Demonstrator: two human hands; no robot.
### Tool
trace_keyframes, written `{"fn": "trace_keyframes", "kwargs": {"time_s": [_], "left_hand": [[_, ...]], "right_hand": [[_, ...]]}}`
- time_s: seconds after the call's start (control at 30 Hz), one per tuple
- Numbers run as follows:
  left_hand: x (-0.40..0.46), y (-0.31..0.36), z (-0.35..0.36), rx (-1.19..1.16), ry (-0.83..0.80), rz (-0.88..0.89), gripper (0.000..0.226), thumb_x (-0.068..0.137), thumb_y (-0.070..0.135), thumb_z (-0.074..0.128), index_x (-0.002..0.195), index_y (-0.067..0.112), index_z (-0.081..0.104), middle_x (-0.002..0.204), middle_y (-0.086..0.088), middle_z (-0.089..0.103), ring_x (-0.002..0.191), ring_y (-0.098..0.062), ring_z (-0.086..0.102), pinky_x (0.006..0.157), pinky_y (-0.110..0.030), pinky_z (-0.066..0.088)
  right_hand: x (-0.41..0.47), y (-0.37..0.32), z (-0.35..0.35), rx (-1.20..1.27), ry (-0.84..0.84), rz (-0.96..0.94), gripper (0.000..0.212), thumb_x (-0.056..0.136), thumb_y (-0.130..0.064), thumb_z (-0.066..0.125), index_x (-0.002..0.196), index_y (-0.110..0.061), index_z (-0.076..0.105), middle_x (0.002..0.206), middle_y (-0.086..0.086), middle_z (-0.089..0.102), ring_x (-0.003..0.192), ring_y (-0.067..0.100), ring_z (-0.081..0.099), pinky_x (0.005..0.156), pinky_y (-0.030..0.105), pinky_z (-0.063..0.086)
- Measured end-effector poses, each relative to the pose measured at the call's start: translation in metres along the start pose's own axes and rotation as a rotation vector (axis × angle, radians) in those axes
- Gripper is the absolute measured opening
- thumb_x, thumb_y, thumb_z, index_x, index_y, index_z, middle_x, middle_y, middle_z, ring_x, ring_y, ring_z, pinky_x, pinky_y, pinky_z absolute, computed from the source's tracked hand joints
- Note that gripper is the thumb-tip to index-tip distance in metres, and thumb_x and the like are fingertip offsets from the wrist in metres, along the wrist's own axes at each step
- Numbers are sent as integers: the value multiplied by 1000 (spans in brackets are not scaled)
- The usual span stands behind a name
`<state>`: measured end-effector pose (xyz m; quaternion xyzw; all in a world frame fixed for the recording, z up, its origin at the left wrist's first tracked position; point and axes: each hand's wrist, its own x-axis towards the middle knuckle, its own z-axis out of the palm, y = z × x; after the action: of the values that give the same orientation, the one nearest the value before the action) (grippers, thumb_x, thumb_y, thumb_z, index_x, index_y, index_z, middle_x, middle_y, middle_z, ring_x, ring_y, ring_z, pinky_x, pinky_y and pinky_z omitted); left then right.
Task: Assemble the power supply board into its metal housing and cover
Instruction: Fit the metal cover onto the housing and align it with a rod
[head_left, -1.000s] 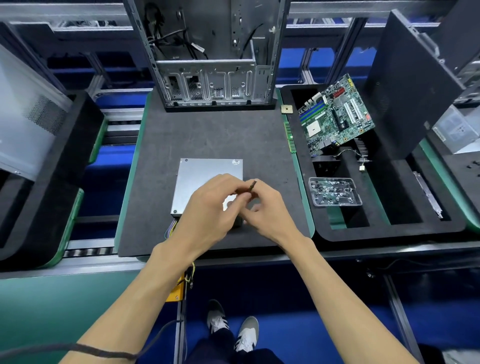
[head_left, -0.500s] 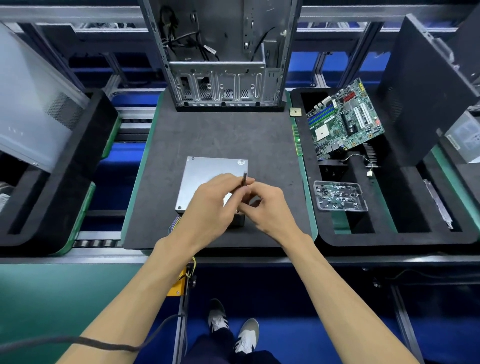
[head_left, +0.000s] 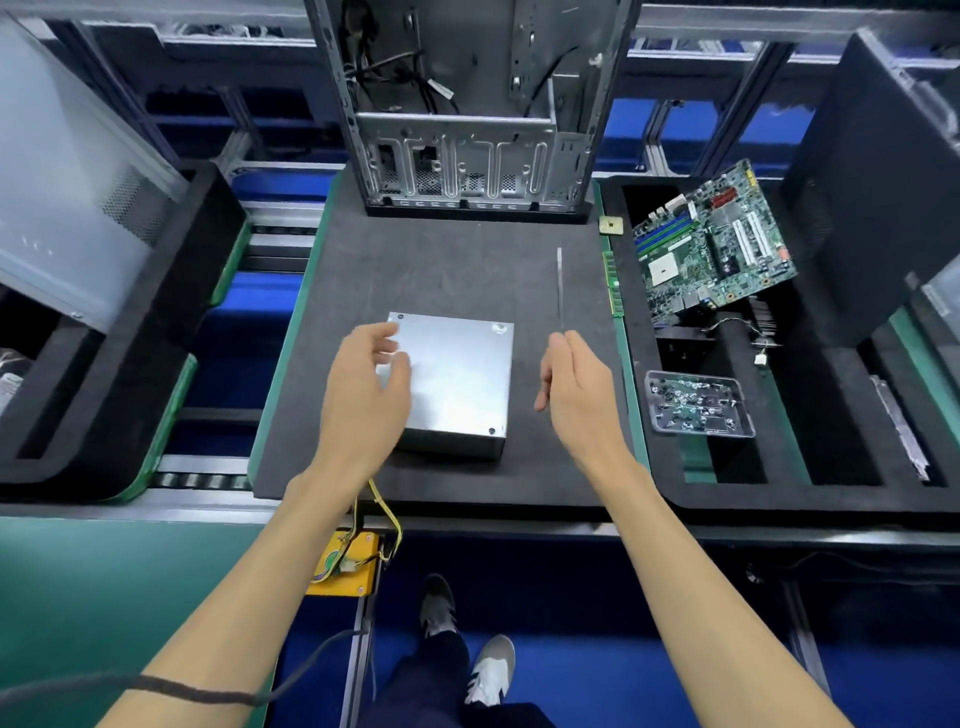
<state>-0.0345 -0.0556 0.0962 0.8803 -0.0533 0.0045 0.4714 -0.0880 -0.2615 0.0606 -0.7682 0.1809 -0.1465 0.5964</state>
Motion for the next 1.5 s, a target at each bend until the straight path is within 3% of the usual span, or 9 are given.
{"fn": "trace_keyframes", "kwargs": {"time_s": [0.13,0.2,0.4,0.57,0.7,0.87,1.07,1.17,1.5], "left_hand": [[24,-34,2,169,-136,-263,73,93,50,63,150,15,33,146,-6,44,131,-24,47,102,-39,42],[34,-43,3,95,-288,-407,84,89,59,64,153,14,32,151,-6,46,132,-25,51,108,-43,43],[48,-54,4,-152,-389,-338,17,95,45,64,94,29,72,91,11,78,89,-19,74,85,-42,60],[65,-55,7,-190,-346,-288,24,95,47,62,102,27,72,100,-9,75,94,-33,69,92,-52,55],[80,-60,5,-195,-369,-262,27,93,48,62,94,23,72,106,-24,68,82,-30,62,76,-39,49],[86,-61,7,-155,-367,-271,22,93,50,62,94,30,71,101,-11,73,95,-32,68,89,-48,55],[98,-69,1,-117,-365,-326,37,96,55,55,118,29,68,108,16,72,106,-10,66,96,-34,52],[101,-73,2,-69,-327,-334,39,101,53,45,103,23,71,97,12,70,94,-12,62,81,-29,48],[95,-79,9,-97,-289,-345,45,101,55,42,108,17,66,93,11,65,89,-11,57,78,-27,42]], "right_hand": [[6,9,6,-61,-33,240,36,110,-41,37,93,-12,50,97,5,67,78,15,69,78,42,57],[8,12,14,-104,-74,297,33,108,-43,41,91,-15,45,101,12,66,83,24,66,75,34,57],[16,15,29,-231,-89,227,20,100,-30,63,92,-21,47,95,-7,62,77,0,58,58,6,42],[35,7,37,-242,-59,204,15,102,-25,61,95,-20,48,98,-13,62,79,-19,55,63,4,42],[48,5,44,-232,-33,217,28,104,-39,51,86,-18,43,83,-7,57,65,-1,50,59,18,40],[56,-4,49,-20,44,341,42,94,-46,32,92,-9,52,91,-3,73,92,24,68,87,43,56],[58,7,45,-256,89,299,32,102,-19,32,79,-21,54,92,-2,57,83,15,55,67,20,38],[59,17,32,-421,53,303,31,105,-14,39,92,-18,66,95,-2,61,79,2,53,58,9,38],[37,54,21,-617,-93,354,29,98,-26,66,118,-22,46,77,-1,66,77,15,62,63,33,45]]}}
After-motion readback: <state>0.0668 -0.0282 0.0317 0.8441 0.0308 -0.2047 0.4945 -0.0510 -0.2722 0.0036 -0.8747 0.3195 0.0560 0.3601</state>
